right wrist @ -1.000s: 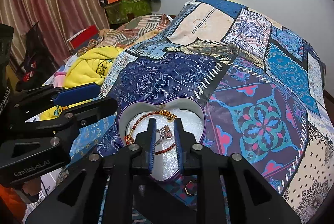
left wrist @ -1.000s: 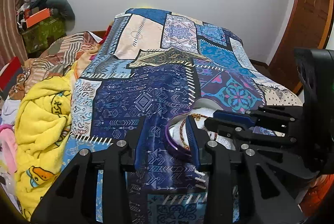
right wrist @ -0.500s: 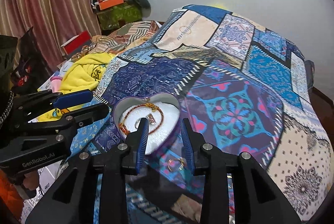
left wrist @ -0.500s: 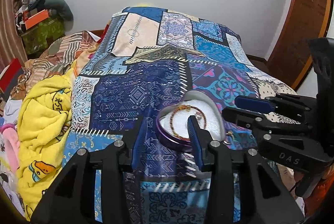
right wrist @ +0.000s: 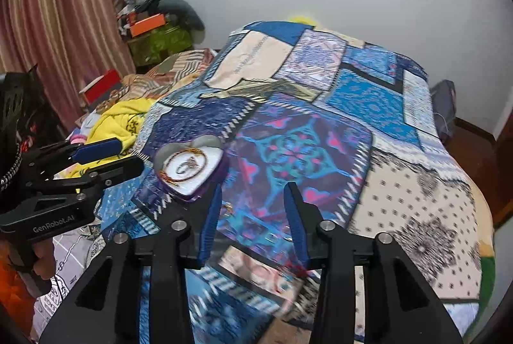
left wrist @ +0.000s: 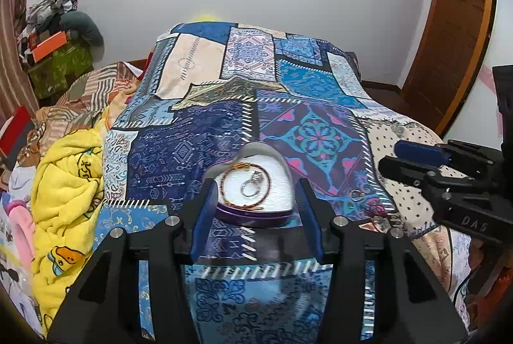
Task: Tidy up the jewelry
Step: 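Grasp a silver ring on the quilt with the left tool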
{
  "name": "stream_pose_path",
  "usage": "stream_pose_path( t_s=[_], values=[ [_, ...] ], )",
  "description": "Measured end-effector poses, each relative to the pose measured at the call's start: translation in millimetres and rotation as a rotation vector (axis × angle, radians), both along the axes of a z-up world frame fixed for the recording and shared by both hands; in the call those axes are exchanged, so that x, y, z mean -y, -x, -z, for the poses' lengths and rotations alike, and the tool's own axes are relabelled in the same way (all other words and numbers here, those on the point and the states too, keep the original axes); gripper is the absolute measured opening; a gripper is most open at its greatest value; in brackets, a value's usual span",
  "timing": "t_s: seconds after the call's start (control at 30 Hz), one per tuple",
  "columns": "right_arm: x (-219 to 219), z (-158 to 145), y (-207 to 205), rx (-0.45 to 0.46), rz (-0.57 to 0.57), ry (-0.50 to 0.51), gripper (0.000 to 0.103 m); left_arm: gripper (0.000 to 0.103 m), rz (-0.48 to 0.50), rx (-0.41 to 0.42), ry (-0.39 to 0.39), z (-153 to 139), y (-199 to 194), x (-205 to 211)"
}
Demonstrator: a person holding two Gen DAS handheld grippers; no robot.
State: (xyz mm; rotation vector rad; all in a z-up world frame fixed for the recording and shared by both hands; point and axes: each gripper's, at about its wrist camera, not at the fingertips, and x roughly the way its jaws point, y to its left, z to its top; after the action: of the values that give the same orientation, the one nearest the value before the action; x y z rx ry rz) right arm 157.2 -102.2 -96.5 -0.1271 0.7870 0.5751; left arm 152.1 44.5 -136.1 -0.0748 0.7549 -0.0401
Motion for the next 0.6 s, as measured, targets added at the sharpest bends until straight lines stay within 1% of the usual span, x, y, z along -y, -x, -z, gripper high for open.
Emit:
stream_pose_path(
  t_s=[0.17, 0.33, 0.43, 0.6],
  values=[
    [36, -3, 2, -0.002, 0.064, -0.018, 0.041, 0.052, 0.031, -0.015, -0.010, -1, 1, 21],
    [65, 2, 3, -0.022, 0.113, -0.011, 0.041, 0.052, 0.074, -0.042, -0.008, 6, -3, 44],
    [75, 10, 3, -0.045, 0.127, -0.003, 0.041, 0.052, 0.106, -0.074, -0.002, 15, -8, 60],
    [85, 27, 4, -0.090, 0.131, 0.009, 0.041, 0.052, 0.162, -0.151, 0.004, 39, -16, 85]
  ],
)
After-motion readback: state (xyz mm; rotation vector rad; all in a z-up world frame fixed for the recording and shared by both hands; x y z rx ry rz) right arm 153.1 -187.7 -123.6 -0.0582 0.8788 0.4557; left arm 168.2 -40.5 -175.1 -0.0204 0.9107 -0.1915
